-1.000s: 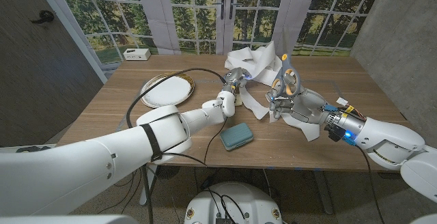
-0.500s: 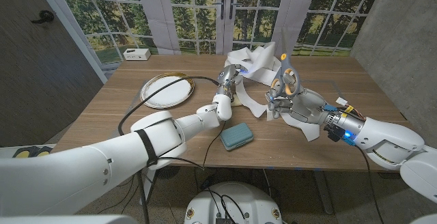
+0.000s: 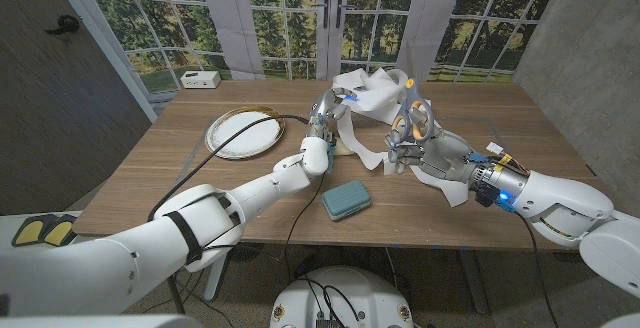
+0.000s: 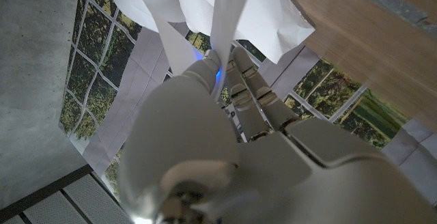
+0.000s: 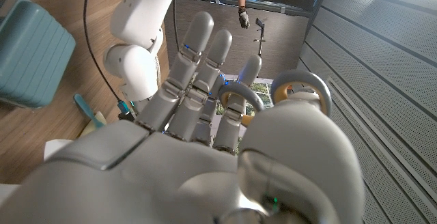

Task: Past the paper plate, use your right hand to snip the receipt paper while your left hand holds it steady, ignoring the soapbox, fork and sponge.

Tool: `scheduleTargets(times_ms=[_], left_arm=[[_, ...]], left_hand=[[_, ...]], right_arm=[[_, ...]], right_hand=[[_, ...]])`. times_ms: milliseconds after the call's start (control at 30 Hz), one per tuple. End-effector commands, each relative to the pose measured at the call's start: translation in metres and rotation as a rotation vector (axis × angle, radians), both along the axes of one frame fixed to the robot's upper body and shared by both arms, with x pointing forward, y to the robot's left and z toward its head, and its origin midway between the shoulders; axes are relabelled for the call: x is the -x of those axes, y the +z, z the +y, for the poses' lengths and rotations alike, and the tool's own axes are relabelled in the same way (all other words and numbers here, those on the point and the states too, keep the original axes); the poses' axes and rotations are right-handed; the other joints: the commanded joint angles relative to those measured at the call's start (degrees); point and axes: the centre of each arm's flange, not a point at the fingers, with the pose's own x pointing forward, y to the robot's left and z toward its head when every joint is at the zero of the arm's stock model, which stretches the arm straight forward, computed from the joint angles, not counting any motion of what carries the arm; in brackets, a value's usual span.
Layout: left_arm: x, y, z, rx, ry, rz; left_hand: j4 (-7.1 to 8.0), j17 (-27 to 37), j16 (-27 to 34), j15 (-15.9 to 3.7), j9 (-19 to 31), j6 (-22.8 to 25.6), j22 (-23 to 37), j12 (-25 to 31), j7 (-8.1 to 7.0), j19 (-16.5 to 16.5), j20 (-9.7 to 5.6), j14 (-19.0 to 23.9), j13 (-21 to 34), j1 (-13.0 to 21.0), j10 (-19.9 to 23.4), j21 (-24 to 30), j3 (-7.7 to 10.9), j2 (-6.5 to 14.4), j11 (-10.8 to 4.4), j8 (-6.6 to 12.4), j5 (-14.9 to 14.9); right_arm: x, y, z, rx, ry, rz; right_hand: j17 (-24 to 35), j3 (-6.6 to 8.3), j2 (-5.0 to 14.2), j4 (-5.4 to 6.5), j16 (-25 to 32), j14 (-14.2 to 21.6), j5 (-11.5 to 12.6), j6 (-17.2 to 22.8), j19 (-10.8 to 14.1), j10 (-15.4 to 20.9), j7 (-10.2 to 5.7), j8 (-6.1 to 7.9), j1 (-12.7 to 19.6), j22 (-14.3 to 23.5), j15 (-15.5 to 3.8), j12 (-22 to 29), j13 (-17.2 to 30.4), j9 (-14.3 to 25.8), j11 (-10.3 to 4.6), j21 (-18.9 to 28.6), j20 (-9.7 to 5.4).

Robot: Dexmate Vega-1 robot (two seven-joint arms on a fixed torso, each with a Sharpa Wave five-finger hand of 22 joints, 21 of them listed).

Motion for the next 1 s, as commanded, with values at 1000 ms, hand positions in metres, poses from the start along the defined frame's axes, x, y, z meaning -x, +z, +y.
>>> scheduleTargets(times_ms=[1000], left_arm=[[0.023, 0.028, 0.027, 0.282, -0.677, 0.280]], left_hand=[[0.70, 3.2, 0.0, -6.15, 0.6, -1.2, 2.6, 0.7, -0.14, -2.5, -1.44, -1.7, 2.9, 1.0, -1.7, 5.2, 0.66, 0.0, 0.25, -0.43, -0.3]], right_arm=[[-0.023, -0.020, 0.029, 0.074, 0.067, 0.098]], right_hand=[[0.2, -0.52, 0.24, 0.13, -0.2, 0.0, -0.3, 0.1, 0.6, 1.7, -0.01, -1.30, 0.2, 0.1, -2.47, 0.5, 0.3, 0.4, -1.26, -0.3, -2.05]])
